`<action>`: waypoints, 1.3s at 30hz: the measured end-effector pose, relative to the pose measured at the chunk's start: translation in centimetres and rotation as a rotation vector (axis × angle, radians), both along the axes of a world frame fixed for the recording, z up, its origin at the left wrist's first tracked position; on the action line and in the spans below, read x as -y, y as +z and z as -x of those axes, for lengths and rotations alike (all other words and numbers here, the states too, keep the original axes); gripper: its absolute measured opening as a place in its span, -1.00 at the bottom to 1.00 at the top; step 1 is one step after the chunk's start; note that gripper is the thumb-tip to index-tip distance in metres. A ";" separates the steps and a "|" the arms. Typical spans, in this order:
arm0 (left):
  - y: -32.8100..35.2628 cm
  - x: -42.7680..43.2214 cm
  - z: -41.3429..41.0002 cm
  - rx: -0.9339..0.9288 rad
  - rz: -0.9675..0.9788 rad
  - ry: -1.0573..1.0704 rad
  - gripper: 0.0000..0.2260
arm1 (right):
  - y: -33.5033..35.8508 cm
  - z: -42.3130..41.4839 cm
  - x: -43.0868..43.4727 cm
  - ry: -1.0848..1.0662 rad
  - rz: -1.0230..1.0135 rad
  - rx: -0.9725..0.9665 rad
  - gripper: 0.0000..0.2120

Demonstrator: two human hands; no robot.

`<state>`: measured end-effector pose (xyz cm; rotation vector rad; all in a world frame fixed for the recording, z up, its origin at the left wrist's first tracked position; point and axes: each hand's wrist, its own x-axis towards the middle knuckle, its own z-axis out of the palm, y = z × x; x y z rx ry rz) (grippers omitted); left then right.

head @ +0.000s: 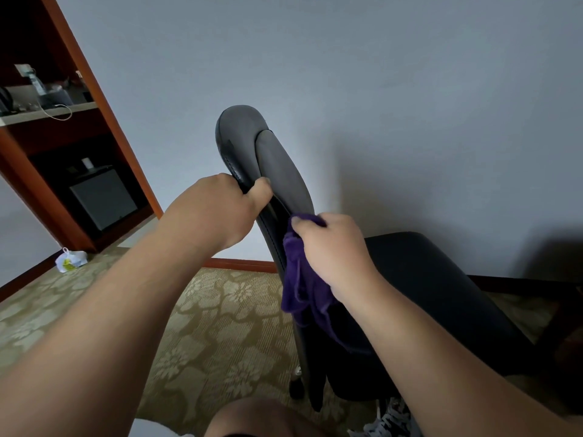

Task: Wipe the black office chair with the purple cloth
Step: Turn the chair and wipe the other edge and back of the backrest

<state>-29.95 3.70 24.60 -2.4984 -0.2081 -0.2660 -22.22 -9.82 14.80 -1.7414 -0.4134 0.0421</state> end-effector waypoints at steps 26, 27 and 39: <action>0.1 0.1 -0.1 -0.021 0.004 0.011 -0.57 | 1.7 -0.1 -0.7 0.050 -0.338 -0.195 -0.82; 0.1 0.2 -0.1 -0.026 -0.007 0.009 -0.58 | 3.8 0.1 -1.3 0.126 -0.389 -0.226 -0.76; -0.2 -0.1 0.2 -0.006 -0.005 -0.031 -0.57 | -7.0 -0.1 -0.1 -0.090 -0.147 0.592 -0.68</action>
